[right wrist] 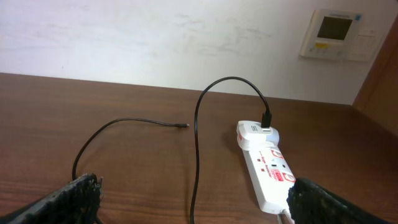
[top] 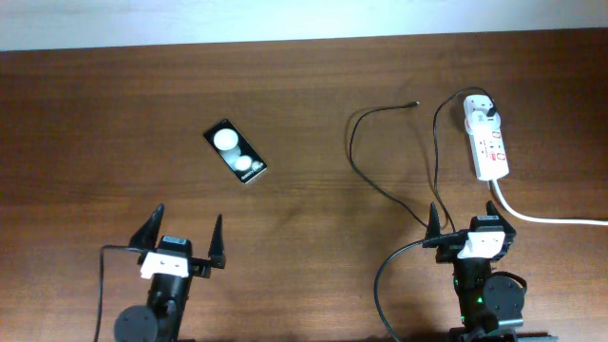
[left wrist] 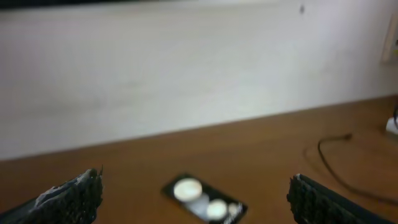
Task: Plug charger to phone and switch on socket
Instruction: 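Move the left gripper forward over the black phone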
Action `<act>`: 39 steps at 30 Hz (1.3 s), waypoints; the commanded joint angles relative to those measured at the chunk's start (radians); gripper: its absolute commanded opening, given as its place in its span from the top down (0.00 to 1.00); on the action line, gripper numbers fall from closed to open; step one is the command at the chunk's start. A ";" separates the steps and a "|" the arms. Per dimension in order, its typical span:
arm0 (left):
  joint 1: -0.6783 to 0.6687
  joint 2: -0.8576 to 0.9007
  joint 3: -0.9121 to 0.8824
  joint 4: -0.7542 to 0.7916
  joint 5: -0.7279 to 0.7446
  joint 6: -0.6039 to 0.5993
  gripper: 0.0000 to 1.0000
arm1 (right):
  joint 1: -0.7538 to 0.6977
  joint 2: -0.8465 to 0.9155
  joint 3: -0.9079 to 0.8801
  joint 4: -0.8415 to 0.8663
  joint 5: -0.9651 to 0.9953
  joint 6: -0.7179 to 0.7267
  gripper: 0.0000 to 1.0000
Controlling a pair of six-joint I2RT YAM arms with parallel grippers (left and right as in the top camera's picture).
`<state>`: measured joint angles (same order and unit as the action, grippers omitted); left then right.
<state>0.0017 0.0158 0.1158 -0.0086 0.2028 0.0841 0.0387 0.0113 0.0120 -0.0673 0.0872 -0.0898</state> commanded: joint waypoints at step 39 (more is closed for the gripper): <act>0.003 0.633 0.702 -0.442 0.012 -0.035 0.01 | 0.000 -0.004 -0.006 -0.008 -0.008 -0.007 0.01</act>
<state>0.0017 0.6529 0.7952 -0.4526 0.1879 0.0589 0.0387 0.0120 0.0120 -0.0677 0.0841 -0.0910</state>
